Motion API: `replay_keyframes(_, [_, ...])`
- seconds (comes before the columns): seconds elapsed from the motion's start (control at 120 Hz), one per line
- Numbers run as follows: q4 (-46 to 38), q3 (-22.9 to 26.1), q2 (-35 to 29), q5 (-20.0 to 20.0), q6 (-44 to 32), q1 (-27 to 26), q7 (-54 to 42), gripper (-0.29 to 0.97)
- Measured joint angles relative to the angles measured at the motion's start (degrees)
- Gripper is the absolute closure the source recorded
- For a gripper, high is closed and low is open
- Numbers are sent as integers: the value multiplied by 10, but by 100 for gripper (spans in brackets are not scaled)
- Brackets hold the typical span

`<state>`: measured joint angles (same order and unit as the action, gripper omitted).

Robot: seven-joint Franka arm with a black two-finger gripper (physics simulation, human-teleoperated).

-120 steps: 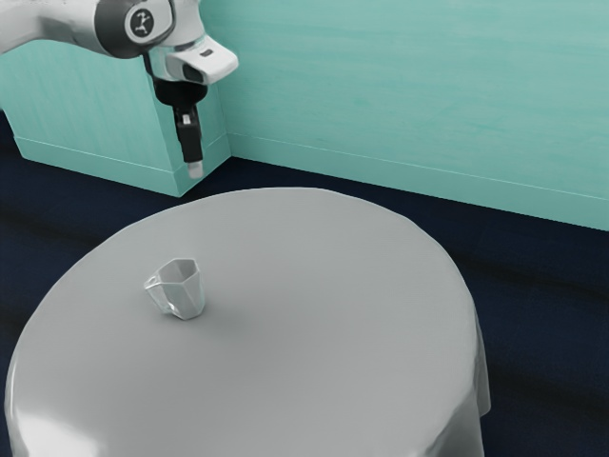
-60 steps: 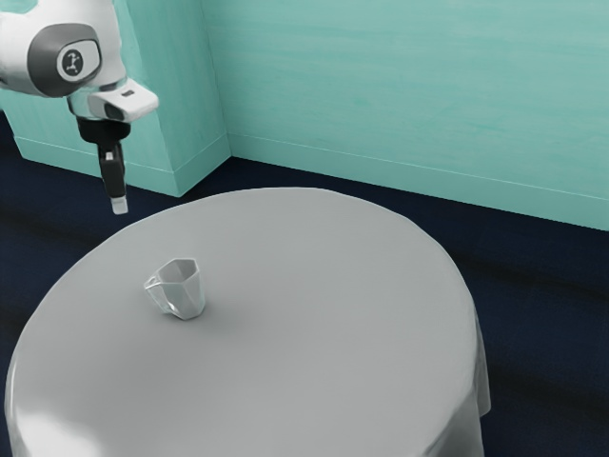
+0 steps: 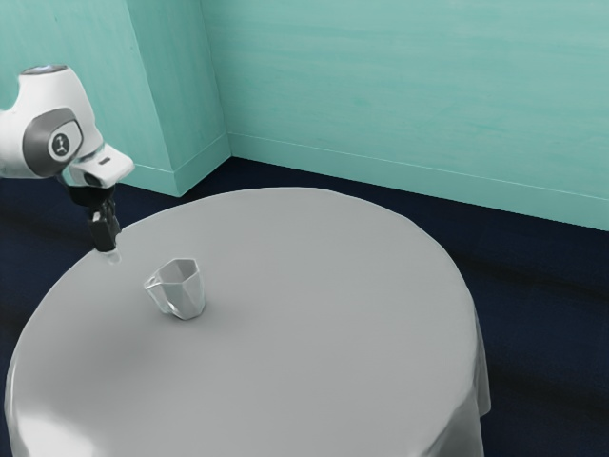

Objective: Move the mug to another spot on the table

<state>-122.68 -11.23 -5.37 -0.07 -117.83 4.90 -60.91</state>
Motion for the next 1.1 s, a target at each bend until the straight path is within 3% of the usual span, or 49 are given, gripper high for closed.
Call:
replay_keyframes(0.1, [0, 0, 21, -5, -17, 10, 1, 0])
replay_keyframes(0.3, [1, 0, 69, -65, -60, 29, 9, 0])
replay_keyframes(0.883, [8, 2, 125, -54, -141, 12, -9, 0])
replay_keyframes(1.1, [11, 2, 151, -72, -148, 17, -24, 0])
